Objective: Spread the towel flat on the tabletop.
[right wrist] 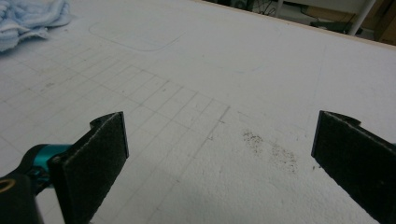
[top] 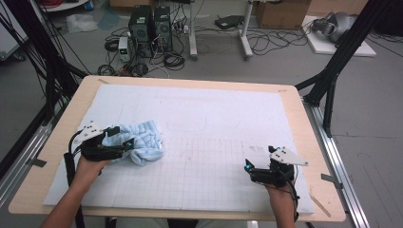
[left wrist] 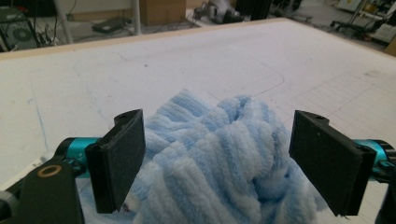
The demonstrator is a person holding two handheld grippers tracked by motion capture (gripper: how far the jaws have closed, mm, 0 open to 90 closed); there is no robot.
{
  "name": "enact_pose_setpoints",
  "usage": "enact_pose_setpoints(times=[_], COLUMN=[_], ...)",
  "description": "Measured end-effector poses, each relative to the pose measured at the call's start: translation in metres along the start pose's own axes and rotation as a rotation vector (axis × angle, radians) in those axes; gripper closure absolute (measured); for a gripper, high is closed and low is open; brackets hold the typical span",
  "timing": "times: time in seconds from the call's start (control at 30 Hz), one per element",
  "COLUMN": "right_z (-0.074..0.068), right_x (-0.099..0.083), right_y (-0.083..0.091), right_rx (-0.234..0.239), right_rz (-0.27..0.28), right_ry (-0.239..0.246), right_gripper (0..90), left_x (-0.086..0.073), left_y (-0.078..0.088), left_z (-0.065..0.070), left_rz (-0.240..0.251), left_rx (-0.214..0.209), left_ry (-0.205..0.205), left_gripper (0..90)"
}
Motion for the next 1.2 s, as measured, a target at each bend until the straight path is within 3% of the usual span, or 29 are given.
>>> enact_pose_setpoints(times=[0.17,0.23,0.33,0.37,0.43,0.5,0.57,0.7,0.8,0.93,0.97,1.0,1.03,1.07,1.13,1.17,1.2], right_z=[-0.002,-0.003,-0.005,-0.005,-0.005,-0.006,-0.005,-0.005,-0.004,-0.004,-0.004,-0.004,-0.004,-0.003,-0.003,-0.003,-0.003], right_x=[0.001,0.001,0.001,0.001,0.001,0.0,0.0,0.0,0.0,0.0,0.001,0.001,0.001,0.001,0.0,0.0,-0.001], right_y=[-0.002,-0.002,-0.003,-0.004,-0.004,-0.004,-0.004,-0.004,-0.005,-0.006,-0.006,-0.006,-0.006,-0.006,-0.005,-0.004,-0.004], right_rx=[0.007,0.008,0.013,0.014,0.017,0.02,0.02,0.019,0.02,0.021,0.022,0.021,0.023,0.022,0.022,0.019,0.019], right_rz=[-0.001,-0.004,-0.006,-0.008,-0.007,-0.011,-0.009,-0.007,-0.004,-0.005,-0.003,-0.002,0.0,0.0,0.0,0.0,0.0], right_ry=[-0.003,-0.001,0.0,0.006,0.004,-0.002,0.0,0.002,-0.003,-0.012,-0.008,-0.01,-0.012,-0.01,-0.016,-0.017,-0.021], right_gripper=[2.9,2.9,2.9,3.0,2.9,2.9,2.9,3.0,3.0,3.0,3.0,3.0,3.0,3.0,3.0,3.0,3.0], left_x=[0.006,0.006,0.003,-0.002,-0.009,-0.014,-0.015,-0.011,-0.003,0.011,0.011,0.018,0.022,0.022,0.035,0.035,0.042], left_y=[-0.012,-0.021,-0.034,-0.044,-0.053,-0.059,-0.062,-0.064,-0.062,-0.061,-0.061,-0.062,-0.062,-0.062,-0.063,-0.063,-0.064], left_z=[0.011,0.017,0.025,0.029,0.035,0.042,0.044,0.057,0.071,0.102,0.102,0.119,0.126,0.126,0.146,0.146,0.155], left_rz=[-0.035,-0.063,-0.129,-0.188,-0.239,-0.269,-0.275,-0.27,-0.232,-0.159,-0.159,-0.137,-0.13,-0.13,-0.097,-0.097,-0.084], left_rx=[-0.001,0.007,0.022,0.041,0.043,0.035,0.037,-0.046,-0.136,-0.261,-0.261,-0.313,-0.34,-0.34,-0.412,-0.412,-0.445], left_ry=[-0.026,-0.067,-0.115,-0.148,-0.181,-0.216,-0.226,-0.221,-0.176,-0.134,-0.134,-0.129,-0.116,-0.116,-0.064,-0.064,-0.036], left_gripper=[18.9,19.5,20.2,20.2,20.3,20.1,28.1,56.6,63.9,66.0,65.9,65.9,65.9,65.9,65.9,65.9,65.8])
Point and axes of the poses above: each handheld gripper's, and its own axes: y roughly backward along the jaws, x roughly out of its top, z roughly to its right, the point moved 7 cm from there along -y, roughly forward along the jaws, and after that the axes turned 13 degrees about x, right-handed, at the moved point
